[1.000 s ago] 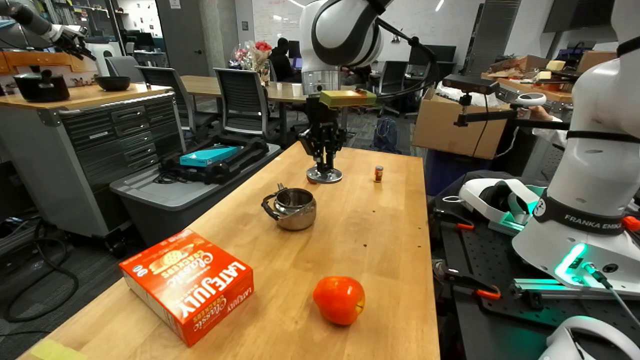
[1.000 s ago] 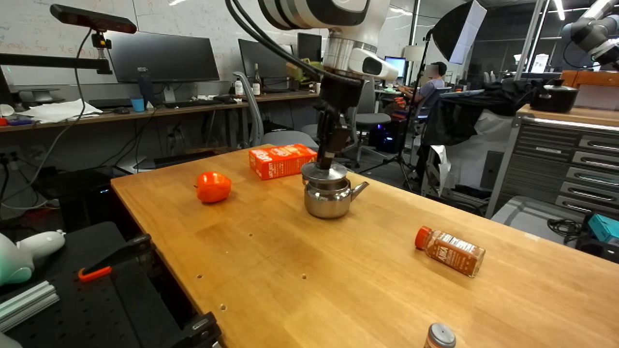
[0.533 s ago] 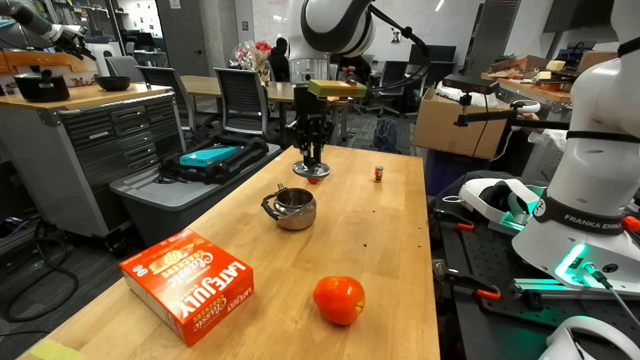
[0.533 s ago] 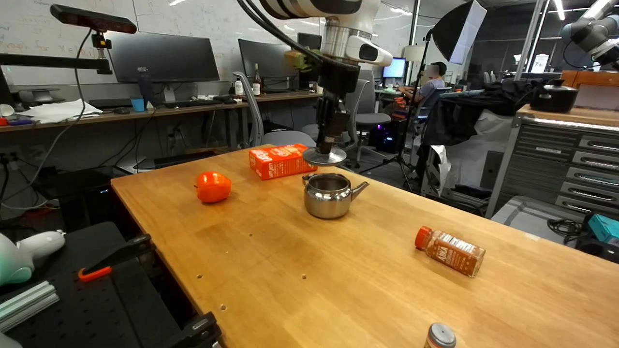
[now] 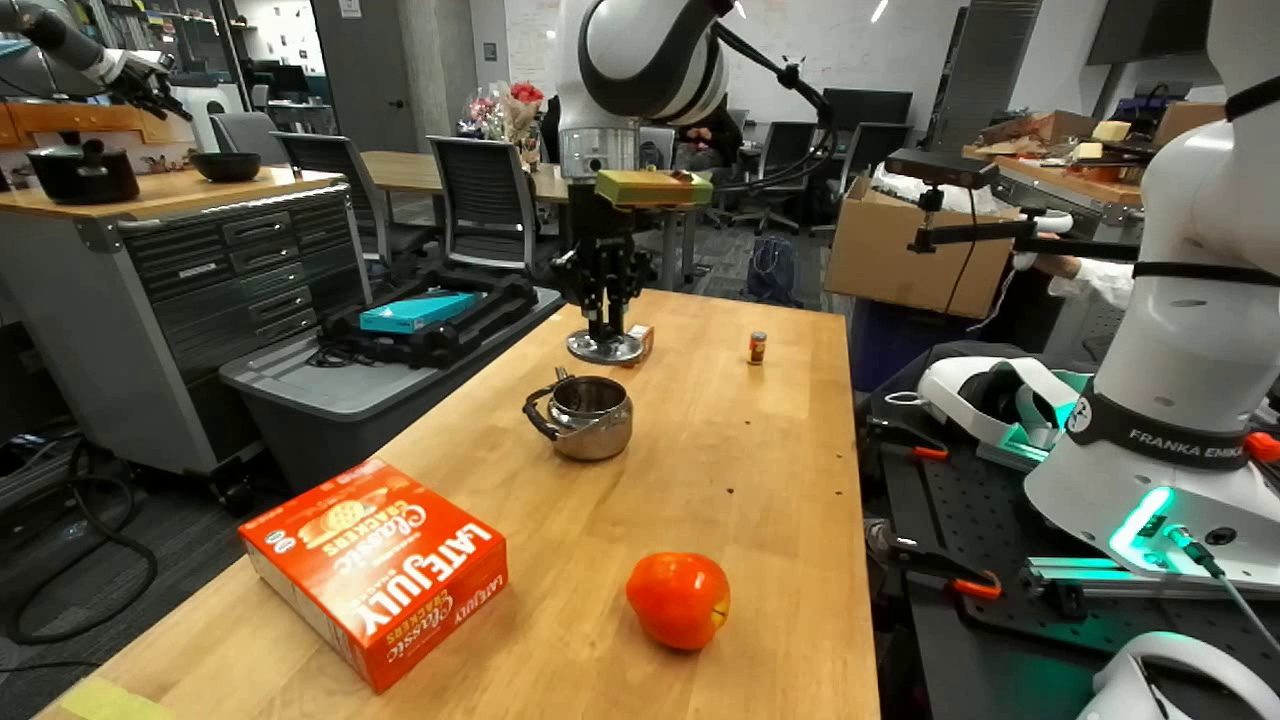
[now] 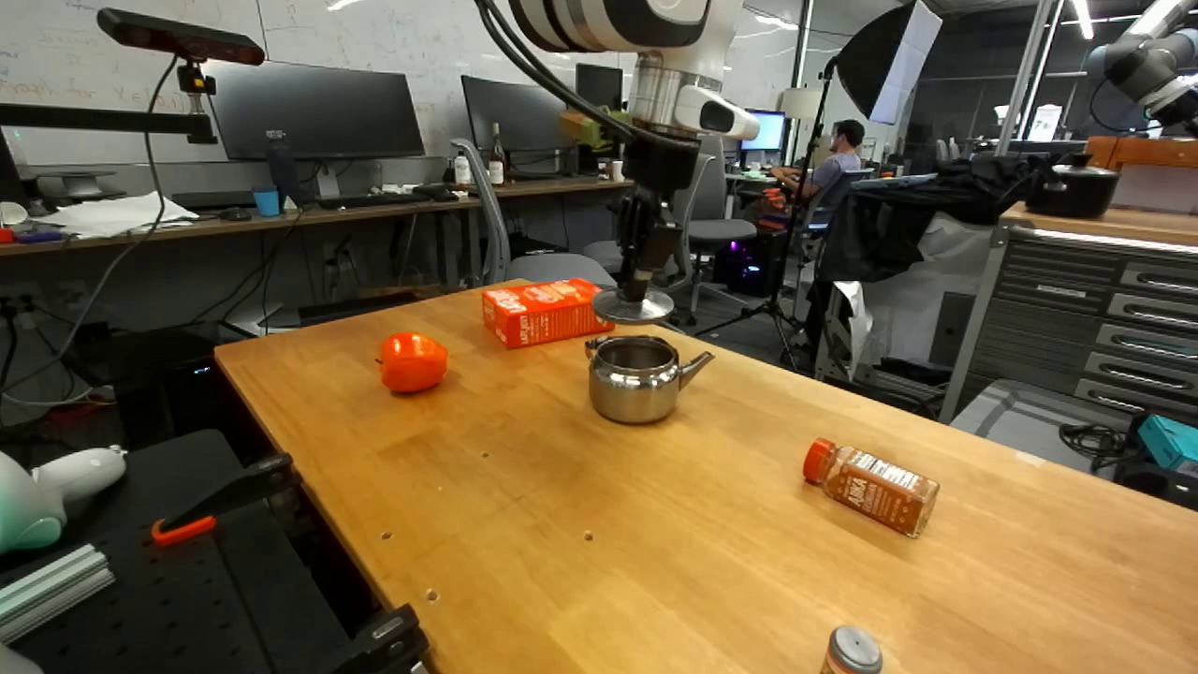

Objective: Cover the silver pot with the silver lid

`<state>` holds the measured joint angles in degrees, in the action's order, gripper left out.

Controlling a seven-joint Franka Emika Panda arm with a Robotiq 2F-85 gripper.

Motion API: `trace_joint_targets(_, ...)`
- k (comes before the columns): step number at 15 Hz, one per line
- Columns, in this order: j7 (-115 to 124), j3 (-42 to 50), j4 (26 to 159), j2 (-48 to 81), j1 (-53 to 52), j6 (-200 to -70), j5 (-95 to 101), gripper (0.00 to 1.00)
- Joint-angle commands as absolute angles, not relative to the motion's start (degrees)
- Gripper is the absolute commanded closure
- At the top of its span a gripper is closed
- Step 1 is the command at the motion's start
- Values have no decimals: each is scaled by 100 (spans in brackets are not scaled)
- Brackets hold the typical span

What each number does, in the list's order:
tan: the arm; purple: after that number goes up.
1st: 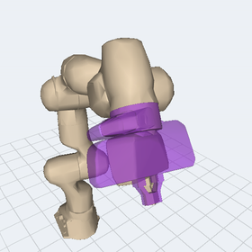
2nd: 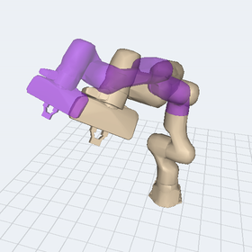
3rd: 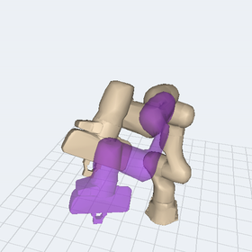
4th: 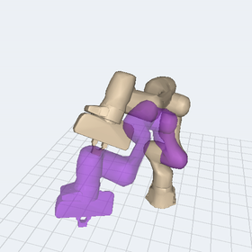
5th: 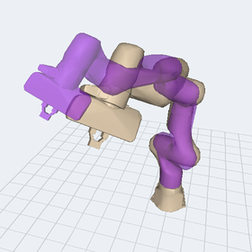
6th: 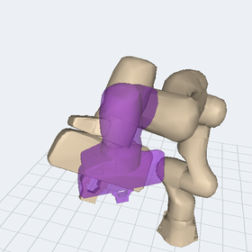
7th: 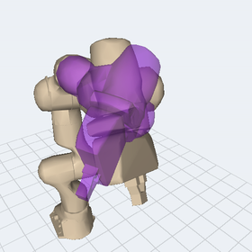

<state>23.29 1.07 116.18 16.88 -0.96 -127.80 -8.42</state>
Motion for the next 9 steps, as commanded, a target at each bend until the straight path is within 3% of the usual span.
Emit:
trace_joint_targets(1,2108,30,11284,1957,-104,-12902,-1089,93)
trace_joint_targets(9,1996,19,10884,2362,-92,-12821,-1270,93)
